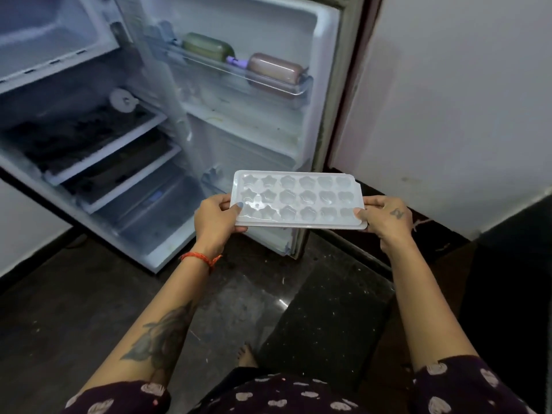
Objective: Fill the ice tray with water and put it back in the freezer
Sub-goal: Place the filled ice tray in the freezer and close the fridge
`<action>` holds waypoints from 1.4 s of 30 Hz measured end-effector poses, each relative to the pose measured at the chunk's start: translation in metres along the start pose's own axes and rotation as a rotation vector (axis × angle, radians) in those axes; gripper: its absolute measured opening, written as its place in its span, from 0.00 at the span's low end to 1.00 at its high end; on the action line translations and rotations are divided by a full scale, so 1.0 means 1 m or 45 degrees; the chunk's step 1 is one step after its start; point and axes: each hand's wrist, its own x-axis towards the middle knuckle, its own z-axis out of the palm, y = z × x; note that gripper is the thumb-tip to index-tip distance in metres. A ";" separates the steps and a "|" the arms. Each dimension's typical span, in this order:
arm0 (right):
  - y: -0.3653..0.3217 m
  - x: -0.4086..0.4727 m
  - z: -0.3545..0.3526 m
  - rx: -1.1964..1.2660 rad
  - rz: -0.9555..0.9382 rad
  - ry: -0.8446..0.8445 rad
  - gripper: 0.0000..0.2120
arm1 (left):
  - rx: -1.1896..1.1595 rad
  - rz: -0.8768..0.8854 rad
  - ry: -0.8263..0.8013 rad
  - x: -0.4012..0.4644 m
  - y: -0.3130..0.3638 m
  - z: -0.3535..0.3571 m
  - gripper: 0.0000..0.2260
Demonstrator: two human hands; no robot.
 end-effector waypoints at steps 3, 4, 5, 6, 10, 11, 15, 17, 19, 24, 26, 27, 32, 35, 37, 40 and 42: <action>-0.013 0.005 0.029 -0.006 -0.035 -0.088 0.13 | 0.015 -0.020 0.088 0.013 -0.005 -0.025 0.09; -0.018 0.006 0.039 -0.009 -0.051 -0.109 0.13 | 0.009 -0.033 0.110 0.018 -0.007 -0.034 0.09; -0.023 0.007 0.049 -0.014 -0.060 -0.128 0.12 | 0.001 -0.047 0.128 0.022 -0.009 -0.042 0.10; -0.029 0.007 0.059 -0.015 -0.072 -0.149 0.11 | -0.006 -0.059 0.145 0.026 -0.011 -0.050 0.10; -0.050 0.009 0.098 -0.026 -0.115 -0.239 0.11 | -0.042 -0.087 0.220 0.042 -0.019 -0.082 0.09; -0.055 0.009 0.108 -0.036 -0.134 -0.263 0.11 | -0.055 -0.096 0.240 0.045 -0.020 -0.090 0.09; -0.076 0.007 0.144 -0.076 -0.204 -0.345 0.12 | -0.078 -0.101 0.313 0.057 -0.024 -0.119 0.05; -0.089 0.002 0.160 -0.061 -0.233 -0.396 0.13 | -0.069 -0.102 0.349 0.063 -0.027 -0.134 0.06; -0.099 -0.003 0.175 -0.032 -0.253 -0.448 0.14 | -0.075 -0.116 0.385 0.069 -0.031 -0.148 0.04; -0.123 -0.007 0.213 -0.051 -0.291 -0.523 0.10 | -0.100 -0.145 0.476 0.081 -0.036 -0.176 0.07; -0.132 -0.006 0.227 -0.063 -0.312 -0.563 0.09 | -0.121 -0.156 0.513 0.085 -0.037 -0.185 0.07; -0.136 -0.006 0.234 -0.064 -0.325 -0.584 0.09 | -0.125 -0.162 0.534 0.087 -0.038 -0.189 0.07; -0.155 0.001 0.269 -0.078 -0.363 -0.655 0.11 | -0.139 -0.170 0.626 0.103 -0.040 -0.208 0.05; -0.168 0.008 0.289 -0.100 -0.393 -0.721 0.12 | -0.164 -0.180 0.694 0.112 -0.041 -0.215 0.04; -0.180 0.012 0.303 -0.107 -0.414 -0.759 0.12 | -0.171 -0.197 0.734 0.119 -0.039 -0.221 0.04; -0.198 0.020 0.325 -0.121 -0.450 -0.811 0.11 | -0.180 -0.217 0.799 0.134 -0.036 -0.230 0.05; -0.211 0.027 0.340 -0.128 -0.479 -0.843 0.10 | -0.193 -0.230 0.841 0.143 -0.034 -0.235 0.07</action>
